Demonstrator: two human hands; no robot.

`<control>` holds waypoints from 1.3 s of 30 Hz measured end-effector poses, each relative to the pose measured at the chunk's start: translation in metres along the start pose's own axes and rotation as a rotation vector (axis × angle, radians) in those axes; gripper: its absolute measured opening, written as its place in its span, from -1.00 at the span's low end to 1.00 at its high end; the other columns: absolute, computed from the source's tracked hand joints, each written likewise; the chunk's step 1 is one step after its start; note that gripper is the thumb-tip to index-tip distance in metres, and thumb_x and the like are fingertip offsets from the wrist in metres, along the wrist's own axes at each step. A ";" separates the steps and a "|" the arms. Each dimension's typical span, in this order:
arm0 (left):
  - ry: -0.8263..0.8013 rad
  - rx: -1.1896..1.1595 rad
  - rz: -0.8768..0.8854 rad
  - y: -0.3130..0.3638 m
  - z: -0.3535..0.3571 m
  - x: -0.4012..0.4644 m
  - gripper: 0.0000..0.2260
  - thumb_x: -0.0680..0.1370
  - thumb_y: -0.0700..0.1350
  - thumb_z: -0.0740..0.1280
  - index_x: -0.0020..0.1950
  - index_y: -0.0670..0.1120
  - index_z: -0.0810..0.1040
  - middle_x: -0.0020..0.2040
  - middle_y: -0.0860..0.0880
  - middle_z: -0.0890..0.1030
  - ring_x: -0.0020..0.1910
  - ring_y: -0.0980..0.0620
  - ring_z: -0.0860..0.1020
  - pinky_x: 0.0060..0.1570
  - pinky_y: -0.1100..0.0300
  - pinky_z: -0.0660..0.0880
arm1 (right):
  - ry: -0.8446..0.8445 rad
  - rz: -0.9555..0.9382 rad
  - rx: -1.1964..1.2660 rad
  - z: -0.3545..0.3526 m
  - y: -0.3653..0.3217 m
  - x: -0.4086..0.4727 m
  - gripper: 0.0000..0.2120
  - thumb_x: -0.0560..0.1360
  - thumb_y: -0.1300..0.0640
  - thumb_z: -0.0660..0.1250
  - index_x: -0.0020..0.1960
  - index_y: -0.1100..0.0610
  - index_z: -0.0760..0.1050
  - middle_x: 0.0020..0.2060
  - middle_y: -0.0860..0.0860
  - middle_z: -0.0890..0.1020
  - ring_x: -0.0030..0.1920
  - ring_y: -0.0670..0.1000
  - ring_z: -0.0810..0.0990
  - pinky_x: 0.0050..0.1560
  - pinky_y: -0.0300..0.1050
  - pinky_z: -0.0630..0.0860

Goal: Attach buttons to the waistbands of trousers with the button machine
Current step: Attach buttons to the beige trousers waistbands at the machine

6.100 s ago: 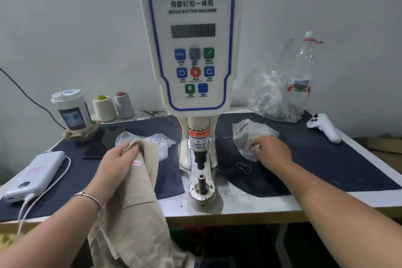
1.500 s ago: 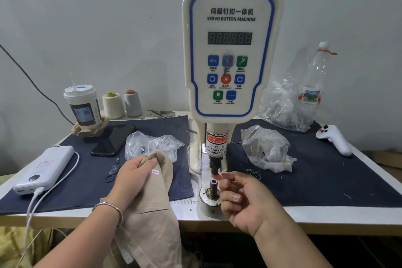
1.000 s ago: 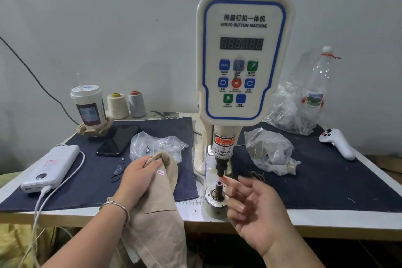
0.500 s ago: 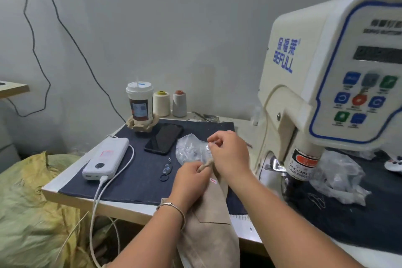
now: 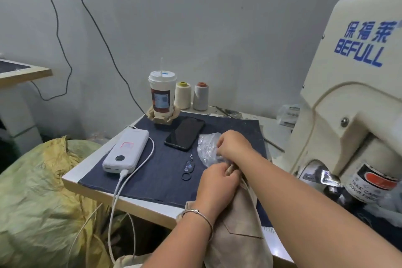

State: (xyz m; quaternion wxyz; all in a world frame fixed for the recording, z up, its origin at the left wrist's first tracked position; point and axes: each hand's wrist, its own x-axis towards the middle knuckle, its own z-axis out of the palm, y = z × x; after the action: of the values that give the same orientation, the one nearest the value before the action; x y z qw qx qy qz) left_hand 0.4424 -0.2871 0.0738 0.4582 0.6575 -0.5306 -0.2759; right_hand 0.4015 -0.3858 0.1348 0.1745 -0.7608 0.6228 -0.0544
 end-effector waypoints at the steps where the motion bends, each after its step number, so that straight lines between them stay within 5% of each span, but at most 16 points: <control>1: -0.001 0.000 -0.004 0.001 0.000 0.000 -0.60 0.53 -0.06 0.31 -0.48 -0.04 0.29 -0.57 0.15 0.39 -0.51 0.20 0.33 -0.50 0.26 0.17 | -0.008 -0.002 -0.010 0.001 0.000 0.001 -0.75 0.42 0.14 0.42 0.09 0.07 0.62 0.03 0.05 0.65 0.02 0.11 0.63 0.04 -0.09 0.55; 4: -0.009 -0.003 -0.008 0.003 0.000 -0.001 -0.60 0.54 -0.07 0.31 -0.46 -0.05 0.28 -0.58 0.16 0.39 -0.52 0.23 0.34 -0.51 0.29 0.20 | -0.029 -0.030 -0.037 0.004 0.000 0.002 -0.85 0.40 0.09 0.44 -0.03 0.02 0.65 -0.04 0.00 0.66 -0.02 0.06 0.60 -0.09 -0.15 0.46; 7: -0.006 0.005 -0.012 0.004 -0.001 -0.003 -0.60 0.54 -0.08 0.30 -0.46 -0.06 0.27 -0.58 0.14 0.39 -0.52 0.19 0.33 -0.51 0.27 0.18 | -0.045 -0.060 -0.014 0.007 -0.001 0.002 -0.90 0.35 0.16 0.44 -0.29 0.01 0.57 -0.09 0.02 0.67 -0.05 0.06 0.62 0.00 -0.12 0.56; 10: 0.004 0.007 -0.021 0.006 -0.002 -0.004 -0.62 0.55 -0.08 0.29 -0.45 -0.07 0.28 -0.54 0.07 0.37 -0.49 0.13 0.30 -0.49 0.27 0.17 | -0.030 -0.078 -0.046 0.009 -0.002 0.000 -0.88 0.35 0.23 0.39 -0.25 0.02 0.58 -0.12 0.02 0.64 -0.03 0.09 0.62 0.01 -0.10 0.57; 14: -0.009 -0.013 -0.039 0.008 -0.003 -0.006 -0.66 0.56 -0.06 0.28 -0.39 -0.09 0.33 -0.41 0.01 0.44 -0.37 0.03 0.32 -0.35 0.13 0.25 | 0.072 -0.121 -0.017 0.011 -0.003 0.000 -0.75 0.32 0.34 0.32 -0.41 0.02 0.49 -0.20 0.00 0.59 -0.13 0.09 0.60 -0.25 -0.19 0.45; 18: -0.001 -0.001 -0.045 0.009 -0.004 -0.006 -0.65 0.54 -0.06 0.29 -0.41 -0.09 0.30 -0.45 0.03 0.41 -0.40 0.05 0.30 -0.42 0.17 0.21 | 0.027 -0.150 0.058 0.011 -0.001 -0.002 -0.74 0.29 0.31 0.34 -0.42 -0.03 0.50 -0.38 -0.10 0.51 -0.24 0.02 0.52 -0.37 -0.26 0.32; 22: 0.001 0.003 -0.052 0.009 -0.003 -0.006 -0.64 0.54 -0.07 0.29 -0.42 -0.10 0.28 -0.47 0.03 0.38 -0.43 0.07 0.27 -0.43 0.17 0.20 | 0.013 -0.168 0.073 0.013 -0.001 0.000 -0.75 0.29 0.28 0.39 -0.37 -0.07 0.50 -0.27 -0.11 0.55 -0.20 0.00 0.52 -0.36 -0.26 0.31; 27: 0.001 0.012 -0.063 0.008 -0.004 -0.006 -0.65 0.53 -0.07 0.28 -0.43 -0.08 0.29 -0.45 0.03 0.40 -0.43 0.08 0.29 -0.43 0.16 0.21 | 0.071 -0.248 0.005 0.016 -0.006 0.003 -0.75 0.28 0.23 0.41 -0.14 -0.06 0.52 0.08 -0.01 0.44 0.06 0.05 0.49 -0.12 -0.12 0.40; 35: -0.009 0.023 -0.078 0.009 -0.004 -0.006 -0.64 0.53 -0.05 0.30 -0.42 -0.07 0.30 -0.46 0.04 0.39 -0.45 0.08 0.28 -0.46 0.20 0.18 | 0.079 -0.390 -0.118 0.016 -0.008 0.002 -0.76 0.32 0.23 0.41 -0.20 -0.10 0.49 0.05 -0.04 0.38 0.07 -0.01 0.40 -0.30 -0.19 0.23; 39: -0.004 0.032 -0.085 0.009 -0.004 -0.006 -0.62 0.53 -0.04 0.31 -0.44 -0.07 0.28 -0.49 0.05 0.36 -0.48 0.09 0.27 -0.48 0.21 0.16 | 0.066 -0.419 -0.165 0.015 -0.010 0.000 -0.73 0.36 0.27 0.39 -0.18 -0.11 0.47 0.04 -0.04 0.37 0.10 -0.01 0.37 -0.21 -0.12 0.28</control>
State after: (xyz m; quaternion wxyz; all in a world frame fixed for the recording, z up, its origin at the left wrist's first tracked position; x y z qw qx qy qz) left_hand 0.4404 -0.2803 0.0828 0.4344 0.6861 -0.5076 -0.2879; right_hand 0.4148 -0.3811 0.1245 0.0761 -0.8830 0.4589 -0.0631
